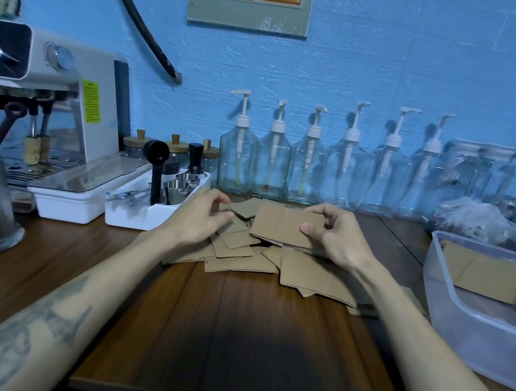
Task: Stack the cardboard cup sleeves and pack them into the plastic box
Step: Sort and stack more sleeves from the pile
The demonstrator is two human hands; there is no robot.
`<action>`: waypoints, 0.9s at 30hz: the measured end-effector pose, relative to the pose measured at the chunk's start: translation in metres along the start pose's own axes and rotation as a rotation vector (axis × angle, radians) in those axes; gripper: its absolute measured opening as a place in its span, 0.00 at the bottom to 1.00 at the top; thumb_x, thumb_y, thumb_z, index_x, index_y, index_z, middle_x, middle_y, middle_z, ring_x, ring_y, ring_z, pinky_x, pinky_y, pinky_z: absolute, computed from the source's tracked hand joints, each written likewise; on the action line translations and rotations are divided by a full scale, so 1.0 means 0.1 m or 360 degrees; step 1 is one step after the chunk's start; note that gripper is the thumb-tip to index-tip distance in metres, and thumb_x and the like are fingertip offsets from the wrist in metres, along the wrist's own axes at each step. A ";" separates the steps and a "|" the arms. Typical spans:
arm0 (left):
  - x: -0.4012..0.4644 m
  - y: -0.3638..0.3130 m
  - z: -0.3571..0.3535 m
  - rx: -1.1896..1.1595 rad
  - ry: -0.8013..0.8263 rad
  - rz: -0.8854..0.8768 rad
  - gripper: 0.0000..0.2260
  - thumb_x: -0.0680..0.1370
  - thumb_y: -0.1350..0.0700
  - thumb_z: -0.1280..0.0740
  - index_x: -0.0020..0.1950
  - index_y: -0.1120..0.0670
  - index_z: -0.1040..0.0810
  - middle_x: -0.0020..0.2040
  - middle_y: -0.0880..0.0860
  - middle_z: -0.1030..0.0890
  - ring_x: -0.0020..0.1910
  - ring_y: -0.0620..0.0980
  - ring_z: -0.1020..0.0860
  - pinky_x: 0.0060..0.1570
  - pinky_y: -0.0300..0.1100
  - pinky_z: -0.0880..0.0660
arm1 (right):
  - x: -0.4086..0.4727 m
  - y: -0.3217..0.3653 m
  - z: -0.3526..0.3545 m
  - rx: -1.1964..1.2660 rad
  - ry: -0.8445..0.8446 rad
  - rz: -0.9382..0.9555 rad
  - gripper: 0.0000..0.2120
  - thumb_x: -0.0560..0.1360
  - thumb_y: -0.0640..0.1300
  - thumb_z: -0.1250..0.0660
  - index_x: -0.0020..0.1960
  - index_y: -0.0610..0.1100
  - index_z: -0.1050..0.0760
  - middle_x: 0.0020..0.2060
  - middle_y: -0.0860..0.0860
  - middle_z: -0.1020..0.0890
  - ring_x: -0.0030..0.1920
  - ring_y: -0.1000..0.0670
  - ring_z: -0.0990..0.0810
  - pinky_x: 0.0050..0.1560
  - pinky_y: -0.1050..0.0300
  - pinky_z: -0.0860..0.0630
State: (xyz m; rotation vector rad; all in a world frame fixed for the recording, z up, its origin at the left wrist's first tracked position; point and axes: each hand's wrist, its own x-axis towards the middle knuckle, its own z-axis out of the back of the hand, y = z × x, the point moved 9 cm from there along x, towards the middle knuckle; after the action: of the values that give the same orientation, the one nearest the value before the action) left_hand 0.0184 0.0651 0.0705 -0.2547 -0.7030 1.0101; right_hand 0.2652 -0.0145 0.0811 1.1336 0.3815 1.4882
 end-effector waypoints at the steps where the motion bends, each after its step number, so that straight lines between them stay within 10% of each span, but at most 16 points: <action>1: 0.02 0.00 -0.05 0.0024 0.0055 0.0028 0.22 0.79 0.45 0.33 0.69 0.53 0.28 0.66 0.52 0.27 0.64 0.50 0.28 0.64 0.43 0.31 | 0.00 0.00 0.00 -0.0003 0.0001 0.0013 0.10 0.74 0.39 0.27 0.51 0.52 0.22 0.25 0.65 0.24 0.28 0.65 0.27 0.34 0.72 0.34; 7: -0.07 0.13 -0.32 0.0078 0.0322 0.0134 0.36 0.74 0.34 0.32 0.74 0.53 0.35 0.73 0.52 0.31 0.71 0.52 0.31 0.68 0.54 0.31 | 0.03 -0.02 -0.06 0.0016 -0.0006 0.0042 0.10 0.75 0.39 0.27 0.52 0.51 0.23 0.29 0.62 0.23 0.30 0.64 0.27 0.37 0.69 0.34; 13: -0.18 0.05 -0.09 -0.0108 0.0116 0.0056 0.36 0.70 0.43 0.24 0.72 0.51 0.35 0.67 0.50 0.32 0.66 0.49 0.31 0.68 0.47 0.31 | 0.05 -0.07 -0.13 0.0039 -0.0031 0.0003 0.10 0.74 0.43 0.26 0.51 0.54 0.22 0.36 0.57 0.26 0.38 0.55 0.29 0.44 0.60 0.32; 18: -0.28 0.06 0.13 -0.0404 -0.0123 0.0111 0.33 0.70 0.58 0.21 0.70 0.53 0.33 0.61 0.51 0.33 0.62 0.51 0.29 0.64 0.44 0.29 | 0.01 -0.02 -0.15 0.0108 -0.0085 -0.0011 0.10 0.74 0.43 0.26 0.49 0.56 0.23 0.34 0.58 0.23 0.31 0.62 0.25 0.33 0.72 0.33; 23: -0.33 0.13 0.33 -0.1074 -0.0422 0.0173 0.32 0.71 0.68 0.25 0.70 0.54 0.36 0.53 0.53 0.23 0.45 0.42 0.20 0.41 0.29 0.25 | -0.03 -0.03 -0.11 0.0075 -0.0110 -0.0016 0.10 0.74 0.43 0.26 0.49 0.56 0.23 0.33 0.57 0.26 0.33 0.60 0.28 0.32 0.73 0.33; 27: -0.35 0.10 0.47 -0.1475 -0.0626 0.0178 0.26 0.72 0.63 0.24 0.64 0.49 0.31 0.43 0.52 0.14 0.44 0.46 0.15 0.39 0.36 0.21 | -0.03 -0.02 -0.17 0.0147 -0.0022 -0.0036 0.11 0.73 0.42 0.25 0.53 0.51 0.21 0.43 0.55 0.19 0.43 0.55 0.24 0.50 0.62 0.27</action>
State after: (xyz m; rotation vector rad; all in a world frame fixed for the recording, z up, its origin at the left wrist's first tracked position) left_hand -0.0304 0.0354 0.0870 -0.9211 -1.5116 0.7826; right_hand 0.2527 -0.0103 0.0701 1.2081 0.4561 1.4546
